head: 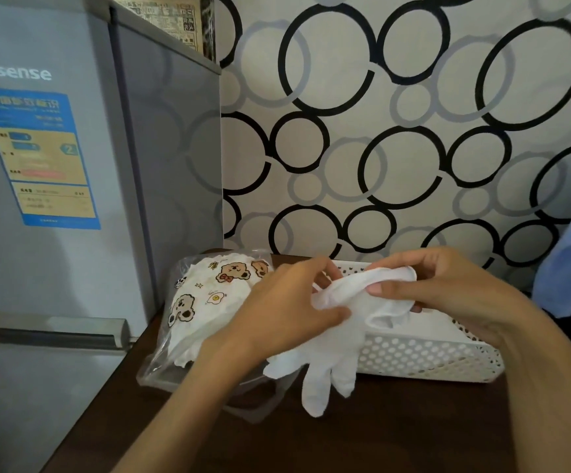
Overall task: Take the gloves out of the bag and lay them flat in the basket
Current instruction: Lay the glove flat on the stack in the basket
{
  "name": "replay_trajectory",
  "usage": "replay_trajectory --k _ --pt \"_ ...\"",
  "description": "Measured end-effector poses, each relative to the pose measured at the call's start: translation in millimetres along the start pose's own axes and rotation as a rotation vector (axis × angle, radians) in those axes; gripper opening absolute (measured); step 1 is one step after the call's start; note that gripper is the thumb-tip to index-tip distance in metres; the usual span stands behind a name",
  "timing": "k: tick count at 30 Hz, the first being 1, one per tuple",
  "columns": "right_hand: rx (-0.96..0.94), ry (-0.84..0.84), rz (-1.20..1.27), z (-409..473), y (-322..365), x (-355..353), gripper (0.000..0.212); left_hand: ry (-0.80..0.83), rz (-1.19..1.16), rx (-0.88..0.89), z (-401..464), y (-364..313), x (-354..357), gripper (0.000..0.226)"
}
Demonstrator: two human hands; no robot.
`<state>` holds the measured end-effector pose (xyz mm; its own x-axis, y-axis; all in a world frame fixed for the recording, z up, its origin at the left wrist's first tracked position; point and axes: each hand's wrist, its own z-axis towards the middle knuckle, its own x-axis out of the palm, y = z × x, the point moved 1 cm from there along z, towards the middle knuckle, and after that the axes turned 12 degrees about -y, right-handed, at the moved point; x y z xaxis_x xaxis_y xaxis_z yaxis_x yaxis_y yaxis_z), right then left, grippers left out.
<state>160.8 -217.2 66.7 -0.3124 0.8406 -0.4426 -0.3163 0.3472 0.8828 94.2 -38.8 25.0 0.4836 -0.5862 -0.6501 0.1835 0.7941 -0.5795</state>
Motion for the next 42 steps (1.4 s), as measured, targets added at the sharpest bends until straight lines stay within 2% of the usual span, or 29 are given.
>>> replay_trajectory --k 2,5,7,10,11,13,15,18,22,26,29,31,33,35,37,39,42 --pt "0.0 0.001 -0.041 -3.2 0.3 -9.5 0.023 -0.015 -0.097 -0.012 3.5 5.3 -2.1 0.028" --pt "0.033 0.016 -0.086 -7.6 -5.3 -26.9 0.025 0.097 -0.342 -0.064 4.3 3.5 -11.4 0.025" --pt "0.06 0.047 -0.054 -8.3 -11.0 -35.8 0.033 0.148 -0.406 -0.078 3.3 0.5 -14.6 0.02" --pt "0.131 0.07 0.198 -5.2 -25.0 -47.8 0.059 0.157 -0.453 -0.122 4.2 -4.6 -8.1 0.023" --pt "0.154 0.061 0.318 -3.3 -27.2 -48.5 0.057 0.154 -0.464 -0.128 4.9 -6.4 -4.7 0.024" --pt "0.16 -0.041 0.516 1.2 -30.1 -48.6 0.03 0.142 -0.487 -0.131 6.8 -11.8 3.7 0.023" --pt "0.114 -0.261 0.499 8.3 -35.6 -46.9 0.016 0.126 -0.523 -0.161 9.0 -16.9 12.4 0.024" --pt "-0.049 -0.553 0.258 15.2 -37.5 -47.2 0.011 0.04 -0.489 -0.211 18.2 -19.2 25.4 0.028" --pt "-0.25 -0.71 0.117 15.5 -33.6 -49.3 0.011 -0.115 -0.522 -0.301 35.0 -26.7 33.7 0.024" --pt "-0.344 -0.669 0.09 17.5 -20.4 -44.7 0.012 -0.303 -0.648 -0.449 55.3 -30.5 32.0 0.024" --pt "-0.386 -0.576 0.188 20.6 -0.9 -35.5 0.014 -0.5 -0.654 -0.5 67.5 -29.3 23.7 0.02" --pt "-0.333 -0.44 0.279 23.6 12.2 -29.7 0.011 -0.676 -0.594 -0.445 71.4 -29.4 14.2 0.024" --pt "-0.22 -0.27 0.391 29.0 20.6 -27.2 0.017 -0.852 -0.508 -0.311 72.3 -29.4 2.1 0.027" --pt "-0.097 -0.154 0.495 36.8 19.3 -30.1 0.026 -0.927 -0.412 -0.187 75.2 -26.7 -6.1 0.026" --pt "0.03 -0.119 0.58 43.0 6.9 -36.4 0.029 -0.821 -0.274 -0.145 84.3 -19.4 -4.2 0.023" --pt "0.145 -0.135 0.565 46.6 -16.0 -43.0 0.026 -0.531 -0.118 -0.143 97.4 -8.9 10.8 0.023" --pt "0.303 -0.185 0.315 49.7 -55.5 -51.7 0.027 -0.054 0.033 -0.147 117.9 12.4 53.7 0.028"
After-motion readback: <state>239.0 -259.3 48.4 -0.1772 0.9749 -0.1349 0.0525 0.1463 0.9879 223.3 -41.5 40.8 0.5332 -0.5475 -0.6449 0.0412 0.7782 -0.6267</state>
